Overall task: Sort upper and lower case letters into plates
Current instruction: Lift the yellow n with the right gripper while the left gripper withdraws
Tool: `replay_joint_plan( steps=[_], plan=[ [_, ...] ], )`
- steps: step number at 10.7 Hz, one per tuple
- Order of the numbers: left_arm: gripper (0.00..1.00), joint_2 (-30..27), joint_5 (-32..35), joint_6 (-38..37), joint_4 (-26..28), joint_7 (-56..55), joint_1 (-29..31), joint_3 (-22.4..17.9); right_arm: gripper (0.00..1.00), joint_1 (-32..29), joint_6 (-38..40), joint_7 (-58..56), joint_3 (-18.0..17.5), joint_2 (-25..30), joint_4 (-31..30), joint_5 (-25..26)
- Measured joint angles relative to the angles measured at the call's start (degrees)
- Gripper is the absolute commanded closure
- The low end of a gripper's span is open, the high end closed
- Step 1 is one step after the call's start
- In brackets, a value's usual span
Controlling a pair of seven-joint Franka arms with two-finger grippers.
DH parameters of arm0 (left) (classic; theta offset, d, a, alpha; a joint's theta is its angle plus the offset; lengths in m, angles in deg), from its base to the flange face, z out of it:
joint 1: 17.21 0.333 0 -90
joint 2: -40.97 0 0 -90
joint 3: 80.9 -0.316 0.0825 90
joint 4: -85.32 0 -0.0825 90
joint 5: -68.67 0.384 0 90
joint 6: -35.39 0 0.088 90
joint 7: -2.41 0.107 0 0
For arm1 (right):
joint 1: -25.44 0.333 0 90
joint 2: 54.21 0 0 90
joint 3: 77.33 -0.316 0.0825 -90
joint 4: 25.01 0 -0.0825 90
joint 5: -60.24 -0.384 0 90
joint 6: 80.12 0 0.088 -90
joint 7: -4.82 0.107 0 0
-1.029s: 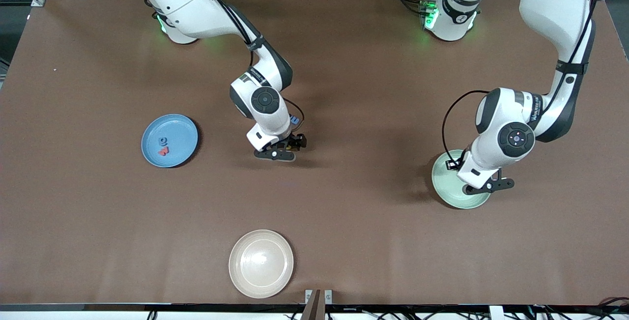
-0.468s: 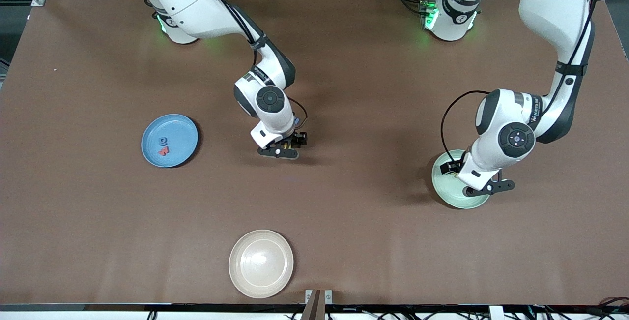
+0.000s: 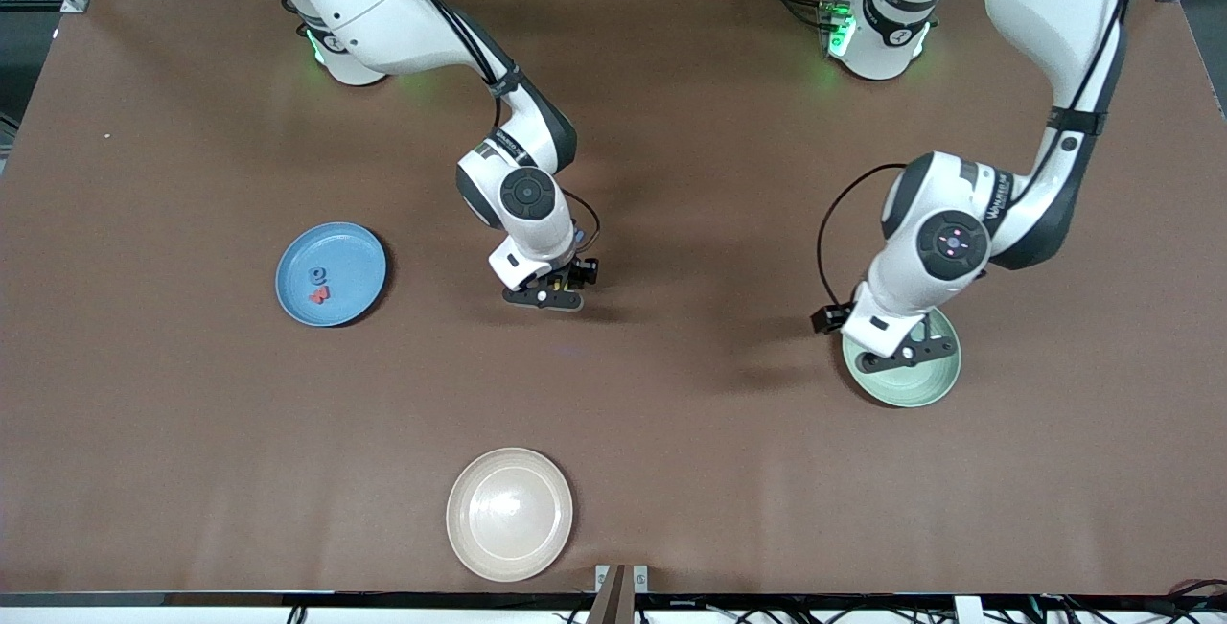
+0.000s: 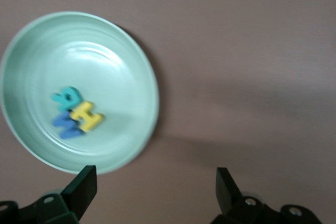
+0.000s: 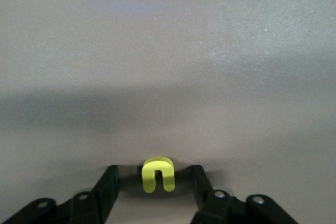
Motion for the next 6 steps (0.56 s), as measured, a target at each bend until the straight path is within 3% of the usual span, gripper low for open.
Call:
replay_joint_plan(
  steps=[5, 6],
  plan=[
    [0.00, -1.72, 0.00, -0.01, -0.06, -5.60, -0.14, 4.67, 0.57, 0.00, 0.18, -0.01, 0.00, 0.10, 0.23, 0.07],
    [0.00, -2.11, 0.00, -0.01, -0.09, -5.67, -0.17, 5.22, 0.65, 0.00, 0.19, -0.04, 0.00, 0.12, 0.25, 0.09]
  ],
)
